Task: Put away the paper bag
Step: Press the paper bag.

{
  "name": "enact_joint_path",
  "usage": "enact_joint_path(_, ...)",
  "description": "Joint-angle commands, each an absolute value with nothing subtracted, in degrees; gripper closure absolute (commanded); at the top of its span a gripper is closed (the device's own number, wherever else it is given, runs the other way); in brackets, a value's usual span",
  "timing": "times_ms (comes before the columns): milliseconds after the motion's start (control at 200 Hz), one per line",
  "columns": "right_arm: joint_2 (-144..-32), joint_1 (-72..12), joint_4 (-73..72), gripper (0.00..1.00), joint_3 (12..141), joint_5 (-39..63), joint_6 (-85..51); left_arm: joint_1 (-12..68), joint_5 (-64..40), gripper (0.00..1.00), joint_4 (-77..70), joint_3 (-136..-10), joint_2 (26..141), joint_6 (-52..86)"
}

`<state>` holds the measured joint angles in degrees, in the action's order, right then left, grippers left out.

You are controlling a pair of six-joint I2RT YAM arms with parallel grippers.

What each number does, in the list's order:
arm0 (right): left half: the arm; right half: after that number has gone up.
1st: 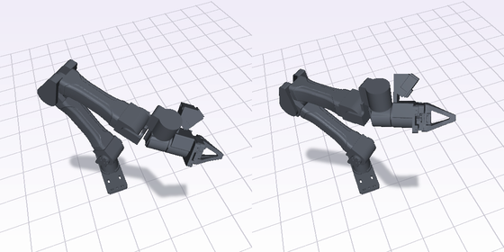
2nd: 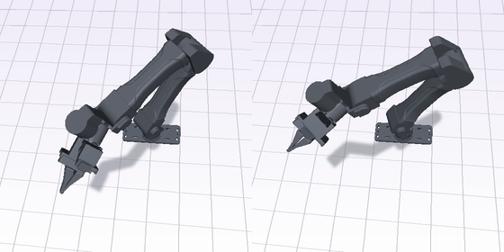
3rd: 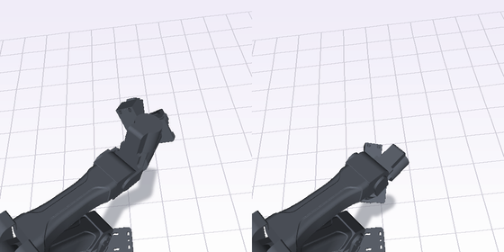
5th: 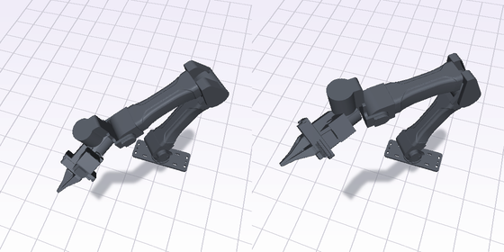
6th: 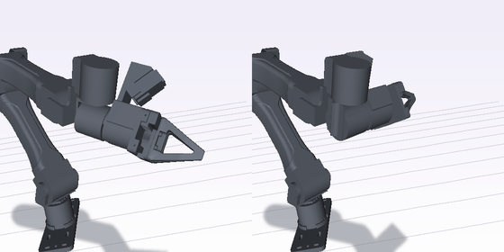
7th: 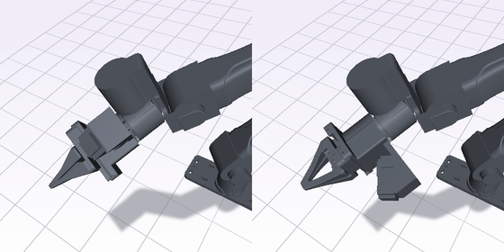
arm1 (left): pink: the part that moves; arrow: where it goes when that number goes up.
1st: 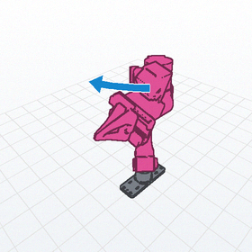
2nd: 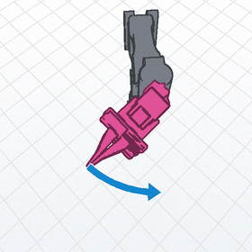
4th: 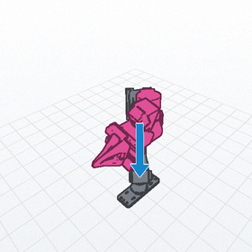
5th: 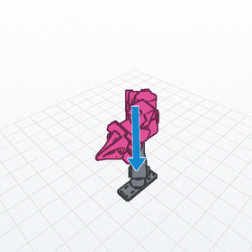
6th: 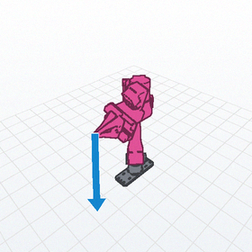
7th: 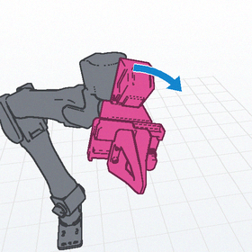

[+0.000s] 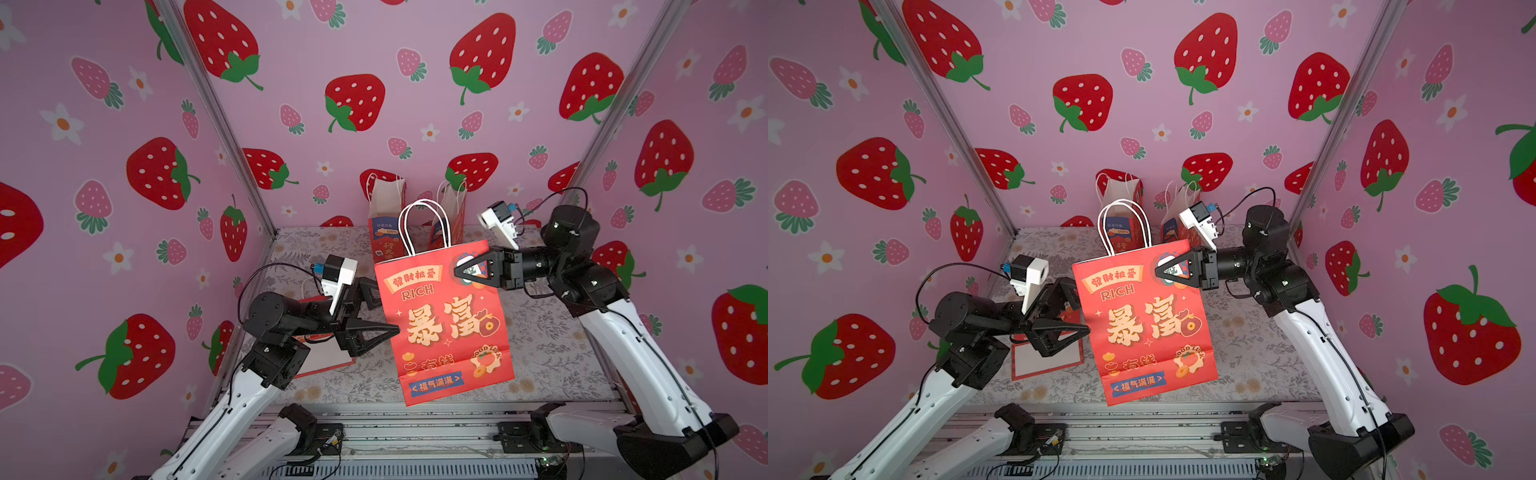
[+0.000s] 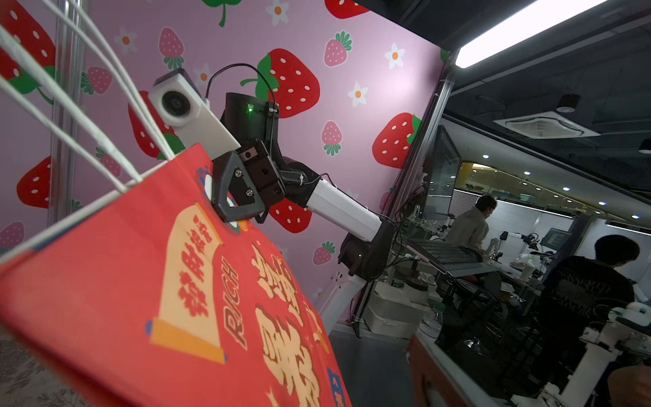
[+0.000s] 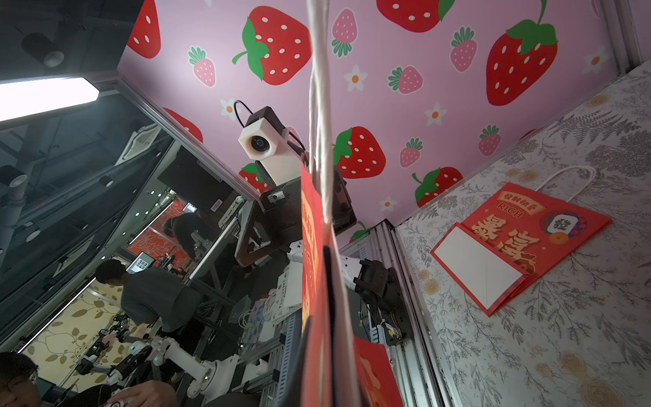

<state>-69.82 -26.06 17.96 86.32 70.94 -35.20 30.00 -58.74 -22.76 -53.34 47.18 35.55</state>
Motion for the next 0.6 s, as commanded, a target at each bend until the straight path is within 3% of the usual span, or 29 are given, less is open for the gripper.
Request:
enact_joint_path(0,-68.3,-28.6,20.0,1.00,87.9,67.5,-32.0,30.3,-55.5,0.24,-16.1,-56.5,49.3,31.1)
enact_joint_path(410,-63.8,-31.2,17.8,1.00,82.3,61.4,-29.7,30.4,-52.7,0.60,-23.3,-54.8,51.9,35.5)
enact_joint_path(590,-62.7,-31.8,15.6,1.00,80.6,58.7,-30.2,30.3,-52.3,0.69,-24.3,-54.4,51.9,36.1)
